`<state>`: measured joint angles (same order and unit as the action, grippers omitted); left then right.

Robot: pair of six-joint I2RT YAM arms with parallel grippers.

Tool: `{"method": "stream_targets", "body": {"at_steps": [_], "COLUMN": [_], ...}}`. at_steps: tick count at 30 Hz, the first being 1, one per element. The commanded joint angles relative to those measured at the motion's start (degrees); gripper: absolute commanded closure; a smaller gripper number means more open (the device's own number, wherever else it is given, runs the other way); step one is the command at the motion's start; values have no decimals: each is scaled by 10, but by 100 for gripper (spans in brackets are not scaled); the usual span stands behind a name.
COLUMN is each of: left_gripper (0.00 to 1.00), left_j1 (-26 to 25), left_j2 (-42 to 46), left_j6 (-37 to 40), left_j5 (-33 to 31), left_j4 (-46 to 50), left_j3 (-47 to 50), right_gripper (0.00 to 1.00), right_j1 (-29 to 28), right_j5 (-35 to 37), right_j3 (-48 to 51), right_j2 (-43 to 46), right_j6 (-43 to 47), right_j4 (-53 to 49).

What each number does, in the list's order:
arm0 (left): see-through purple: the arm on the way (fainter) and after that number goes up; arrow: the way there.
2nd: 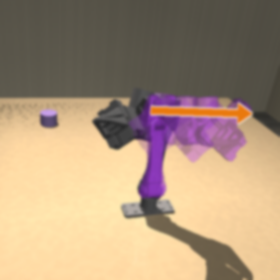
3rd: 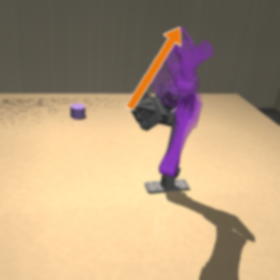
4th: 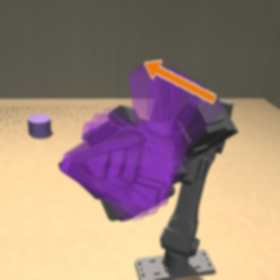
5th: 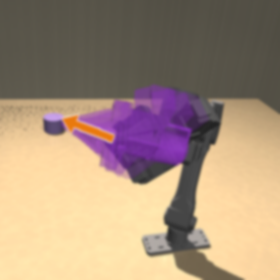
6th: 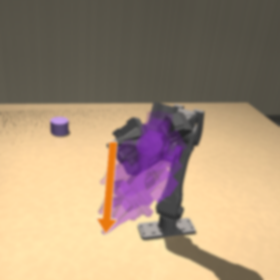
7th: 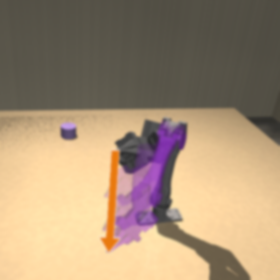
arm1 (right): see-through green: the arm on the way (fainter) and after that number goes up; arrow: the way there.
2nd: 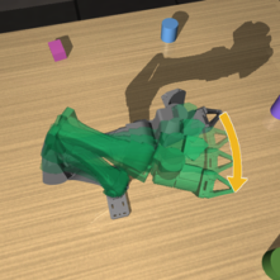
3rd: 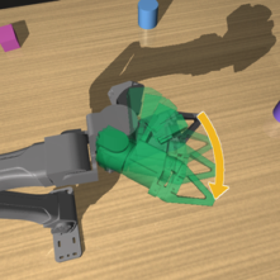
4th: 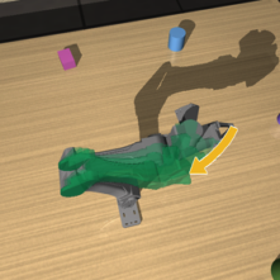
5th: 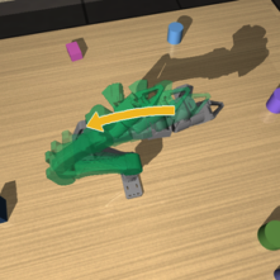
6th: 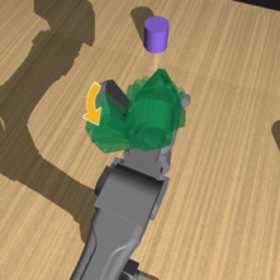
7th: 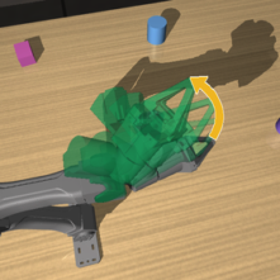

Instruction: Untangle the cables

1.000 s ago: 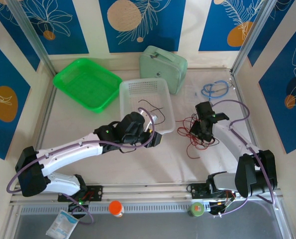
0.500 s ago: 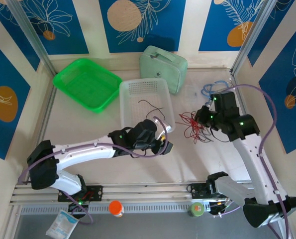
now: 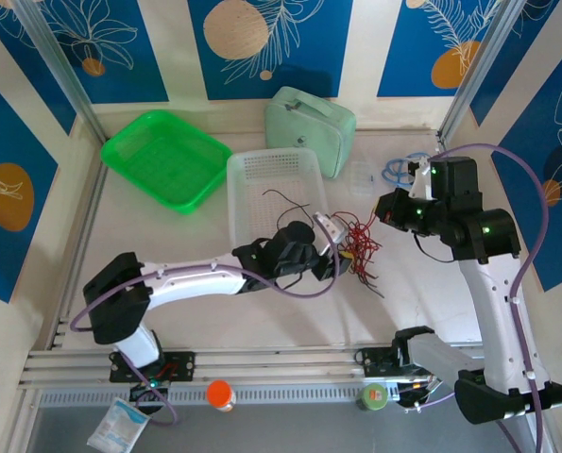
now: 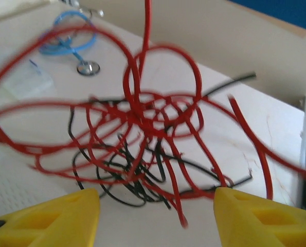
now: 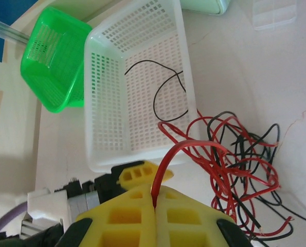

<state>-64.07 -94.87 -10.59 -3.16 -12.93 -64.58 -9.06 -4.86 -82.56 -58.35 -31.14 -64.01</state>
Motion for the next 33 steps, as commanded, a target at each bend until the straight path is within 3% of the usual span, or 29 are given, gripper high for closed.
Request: {"method": "stream_targets", "body": {"at_steps": [1,6,11,14,17,19,24,28,33], "left_gripper": [36,30,32,53,82,93,93,91,96], "left_j1": [5,11,23,37,42,42,42,41,39], "left_j2": [-24,-80,-143,-168,-173,-169,-152,-151,-165], "left_j6": [35,42,31,9,-6,-12,-50,-80,-101], "left_j5": [-22,31,31,47,64,77,122,152,159], "left_j4": [-39,-28,-6,-2,-2,-8,-51,-85,-90], "left_j3": [-53,-119,-183,-204,-201,-189,-133,-103,-99], "right_gripper": [100,100,100,100,100,100,100,100,100], "right_j1": [7,13,18,26,45,64,119,158,186], "right_j5": [-53,-77,-86,-86,-82,-78,-72,-107,-143], "right_j3": [-19,-18,-15,-17,-23,-29,-47,-53,-58], "right_j2": [3,3,9,15,20,22,21,19,14], "right_j6": [27,40,45,48,50,48,40,30,20], "right_j4": [-13,-15,-16,-20,-24,-26,-20,-6,7]}}
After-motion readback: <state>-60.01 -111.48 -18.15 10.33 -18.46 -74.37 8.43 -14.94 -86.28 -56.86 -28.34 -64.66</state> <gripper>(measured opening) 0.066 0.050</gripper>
